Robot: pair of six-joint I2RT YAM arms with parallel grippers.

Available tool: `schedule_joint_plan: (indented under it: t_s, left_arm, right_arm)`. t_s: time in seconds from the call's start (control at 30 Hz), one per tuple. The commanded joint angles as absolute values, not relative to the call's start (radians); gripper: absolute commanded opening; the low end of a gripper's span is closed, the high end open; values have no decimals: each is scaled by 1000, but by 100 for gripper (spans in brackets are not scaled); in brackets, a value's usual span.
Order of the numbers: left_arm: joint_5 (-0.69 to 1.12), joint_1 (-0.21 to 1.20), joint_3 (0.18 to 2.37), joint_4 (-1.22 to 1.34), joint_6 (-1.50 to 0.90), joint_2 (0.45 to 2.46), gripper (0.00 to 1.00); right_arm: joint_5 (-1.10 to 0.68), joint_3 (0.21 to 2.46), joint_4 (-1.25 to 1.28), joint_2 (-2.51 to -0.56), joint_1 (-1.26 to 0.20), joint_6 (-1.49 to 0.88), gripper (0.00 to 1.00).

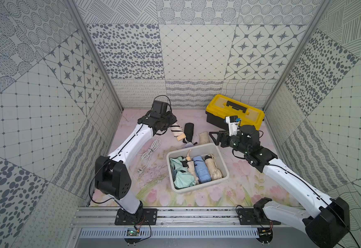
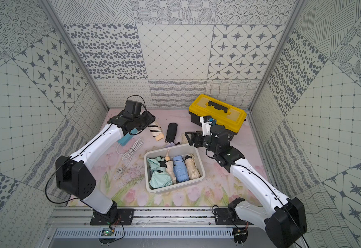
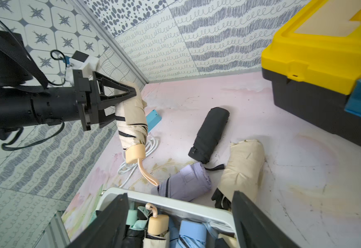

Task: Put the umbrella into the storage box
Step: Pick up the umbrella from the center of the board.

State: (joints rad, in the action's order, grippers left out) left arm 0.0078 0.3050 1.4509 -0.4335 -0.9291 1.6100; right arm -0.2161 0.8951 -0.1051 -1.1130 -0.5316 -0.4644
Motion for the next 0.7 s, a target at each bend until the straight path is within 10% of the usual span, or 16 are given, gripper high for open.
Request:
schedule_joint_plan:
  t_s: [0.0, 0.67]
  left_arm:
    - [66, 309, 1303, -101, -1366, 1488, 42]
    - [-61, 499, 1024, 38, -1842, 1242, 41]
  right_arm:
    - [-209, 862, -27, -1095, -596, -510, 81]
    - [-39, 720, 493, -1286, -809, -572, 83]
